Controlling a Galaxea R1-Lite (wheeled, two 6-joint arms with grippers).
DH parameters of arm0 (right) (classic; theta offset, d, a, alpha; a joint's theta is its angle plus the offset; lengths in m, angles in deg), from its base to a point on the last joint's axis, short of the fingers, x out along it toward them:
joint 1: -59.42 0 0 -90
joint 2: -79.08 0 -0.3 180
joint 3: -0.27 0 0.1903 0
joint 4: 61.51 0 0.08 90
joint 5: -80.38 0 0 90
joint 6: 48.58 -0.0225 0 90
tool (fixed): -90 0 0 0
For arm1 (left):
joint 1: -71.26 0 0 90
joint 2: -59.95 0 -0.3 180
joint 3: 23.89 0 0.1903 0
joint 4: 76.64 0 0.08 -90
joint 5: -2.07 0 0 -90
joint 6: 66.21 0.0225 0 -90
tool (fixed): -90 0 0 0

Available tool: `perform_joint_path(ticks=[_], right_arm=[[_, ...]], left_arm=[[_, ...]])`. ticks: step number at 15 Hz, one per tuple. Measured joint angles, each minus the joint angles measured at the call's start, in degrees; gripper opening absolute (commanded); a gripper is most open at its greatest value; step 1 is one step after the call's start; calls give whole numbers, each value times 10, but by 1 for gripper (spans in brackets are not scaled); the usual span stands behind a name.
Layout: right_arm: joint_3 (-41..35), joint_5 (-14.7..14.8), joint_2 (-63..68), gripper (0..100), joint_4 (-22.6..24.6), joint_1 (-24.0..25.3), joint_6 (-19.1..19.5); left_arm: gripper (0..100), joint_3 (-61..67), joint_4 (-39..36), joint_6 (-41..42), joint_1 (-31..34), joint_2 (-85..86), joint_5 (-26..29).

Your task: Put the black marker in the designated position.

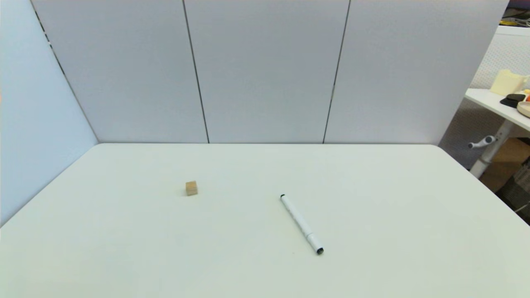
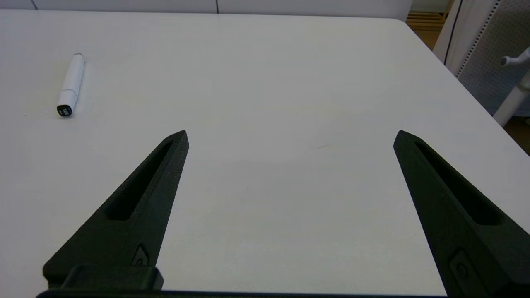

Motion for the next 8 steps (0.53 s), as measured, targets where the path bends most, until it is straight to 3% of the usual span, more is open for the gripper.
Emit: perform_joint_path(ticks=[8], right_arm=[[0,0,0,100,0,0,0]], left_arm=[[100,0,0,0,0,0,0]])
